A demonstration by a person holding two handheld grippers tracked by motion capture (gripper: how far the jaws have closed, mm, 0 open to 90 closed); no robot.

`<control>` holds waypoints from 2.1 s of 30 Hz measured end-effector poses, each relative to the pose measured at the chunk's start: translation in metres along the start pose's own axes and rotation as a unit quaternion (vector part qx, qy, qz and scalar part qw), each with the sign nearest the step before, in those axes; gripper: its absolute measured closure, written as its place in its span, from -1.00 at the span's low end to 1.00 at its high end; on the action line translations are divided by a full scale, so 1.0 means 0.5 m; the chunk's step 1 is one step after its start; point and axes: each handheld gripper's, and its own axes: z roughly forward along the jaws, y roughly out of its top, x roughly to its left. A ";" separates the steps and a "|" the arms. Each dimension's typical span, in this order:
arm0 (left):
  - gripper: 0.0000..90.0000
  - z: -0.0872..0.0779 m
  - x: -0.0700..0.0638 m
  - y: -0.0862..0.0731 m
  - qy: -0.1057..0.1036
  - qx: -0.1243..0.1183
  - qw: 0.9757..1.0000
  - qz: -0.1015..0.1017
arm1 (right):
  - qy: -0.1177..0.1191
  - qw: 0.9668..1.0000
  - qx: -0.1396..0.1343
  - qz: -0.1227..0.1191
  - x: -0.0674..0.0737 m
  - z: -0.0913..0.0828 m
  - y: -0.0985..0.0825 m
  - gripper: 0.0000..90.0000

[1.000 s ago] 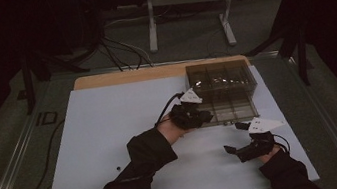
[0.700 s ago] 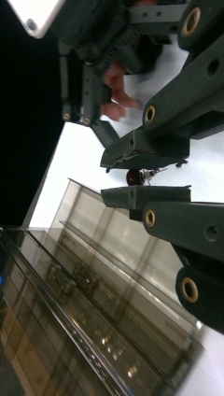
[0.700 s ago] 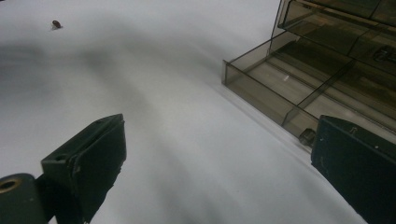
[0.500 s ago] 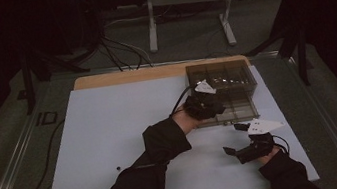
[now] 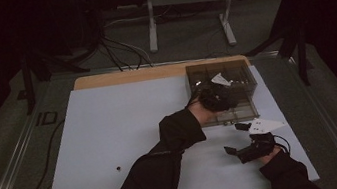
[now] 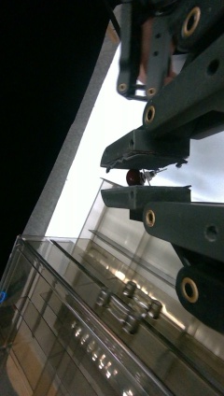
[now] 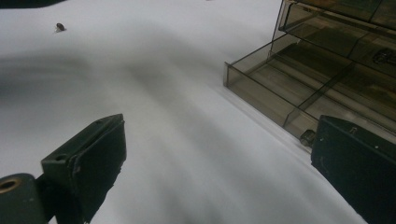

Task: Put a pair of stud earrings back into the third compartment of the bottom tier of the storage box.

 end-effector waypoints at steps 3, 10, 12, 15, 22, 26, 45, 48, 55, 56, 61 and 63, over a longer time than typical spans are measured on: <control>0.81 0.016 0.002 0.006 -0.001 0.004 1.000 0.001 | 0.000 1.000 -0.001 0.001 -0.001 -0.001 -0.001 -0.92; 0.81 0.051 0.011 0.018 -0.001 0.011 1.000 0.001 | 0.001 1.000 -0.003 0.004 -0.002 -0.002 0.000 -0.92; 0.81 0.060 0.012 0.021 0.002 0.015 1.000 0.004 | 0.002 1.000 -0.003 0.005 -0.002 -0.002 -0.001 -0.92; 0.81 0.074 0.015 0.024 0.002 0.017 1.000 0.003 | 0.003 1.000 -0.003 0.005 -0.004 -0.003 -0.002 -0.92; 0.81 0.100 0.017 0.025 0.025 0.023 0.999 0.025 | 0.002 1.000 -0.005 0.006 -0.006 -0.006 -0.001 -0.92; 0.75 0.110 0.021 0.024 0.033 0.022 0.999 0.024 | 0.005 1.000 -0.007 0.011 -0.006 -0.007 -0.001 -0.92; -0.17 0.008 0.004 0.034 0.034 -0.023 0.999 -0.007 | 0.009 1.000 -0.007 0.013 -0.007 -0.005 -0.001 -0.92; -0.24 -0.014 0.004 0.031 0.038 -0.022 0.999 -0.010 | 0.008 1.000 -0.008 0.011 -0.006 -0.007 0.000 -0.92; -0.59 -0.062 0.008 0.021 0.036 -0.013 0.999 -0.021 | 0.009 1.000 -0.005 0.010 -0.004 -0.003 0.000 -0.92; -0.62 -0.068 0.008 0.018 0.039 -0.010 0.999 -0.021 | 0.010 1.000 -0.006 0.011 -0.004 -0.003 0.000 -0.92; -0.72 -0.094 0.015 0.003 0.045 -0.009 0.999 -0.029 | 0.009 1.000 -0.006 0.011 -0.003 -0.002 0.000 -0.92; -0.73 -0.111 0.020 -0.004 0.037 -0.013 0.999 -0.034 | 0.009 1.000 -0.005 0.011 -0.002 -0.002 0.001 -0.92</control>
